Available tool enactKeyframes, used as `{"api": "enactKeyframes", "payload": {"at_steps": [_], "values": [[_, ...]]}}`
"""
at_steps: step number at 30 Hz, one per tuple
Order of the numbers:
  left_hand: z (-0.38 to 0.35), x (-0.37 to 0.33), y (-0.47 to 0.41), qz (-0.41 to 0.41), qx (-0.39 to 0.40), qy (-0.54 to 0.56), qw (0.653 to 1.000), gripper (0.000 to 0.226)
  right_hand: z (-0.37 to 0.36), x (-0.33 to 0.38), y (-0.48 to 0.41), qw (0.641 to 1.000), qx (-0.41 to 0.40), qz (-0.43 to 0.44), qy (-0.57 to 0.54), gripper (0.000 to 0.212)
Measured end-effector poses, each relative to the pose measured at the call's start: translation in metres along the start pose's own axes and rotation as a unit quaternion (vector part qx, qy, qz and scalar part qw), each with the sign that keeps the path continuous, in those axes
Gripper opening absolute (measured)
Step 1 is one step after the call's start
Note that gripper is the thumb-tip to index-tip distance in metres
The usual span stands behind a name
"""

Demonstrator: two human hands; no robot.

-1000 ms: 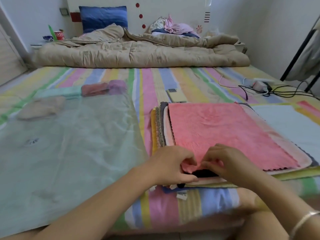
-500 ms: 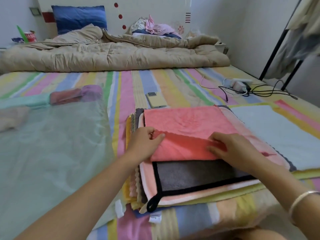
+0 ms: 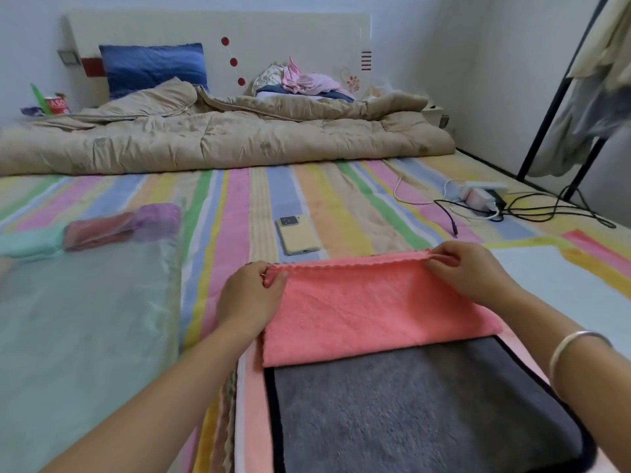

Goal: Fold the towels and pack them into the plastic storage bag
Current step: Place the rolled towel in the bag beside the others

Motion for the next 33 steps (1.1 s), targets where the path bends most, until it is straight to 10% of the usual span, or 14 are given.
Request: {"api": "enactKeyframes", "payload": {"at_steps": [14,19,24,29,33], "values": [[-0.014,0.008,-0.017,0.041,-0.016,-0.092,0.995,0.033,-0.033,-0.016,-0.043,0.997,-0.046,-0.061,0.032,0.019],[-0.003,-0.008,-0.016,-0.009,-0.046,-0.241,0.97,0.011,-0.043,0.011,-0.014,0.983,-0.1,0.052,0.146,0.048],[-0.008,-0.043,0.0,-0.141,-0.101,-0.369,0.913,0.047,-0.076,0.057,0.052,0.963,0.165,0.118,0.18,0.09],[-0.042,-0.079,0.043,-0.235,0.151,-0.248,0.927,0.073,-0.064,0.026,0.047,0.959,0.163,0.071,0.219,0.109],[-0.061,-0.058,0.051,-0.227,0.17,-0.278,0.918,0.083,-0.02,0.006,0.044,0.966,0.047,-0.032,0.252,0.066]]}}
Point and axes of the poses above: each hand's wrist, its own y-axis away from the middle knuckle, its own z-axis out of the back of the hand, x = y × z, the point moved 2 cm from there along -y, towards the middle knuckle, and after that the axes turned 8 degrees about -y, right-handed, at the moved point
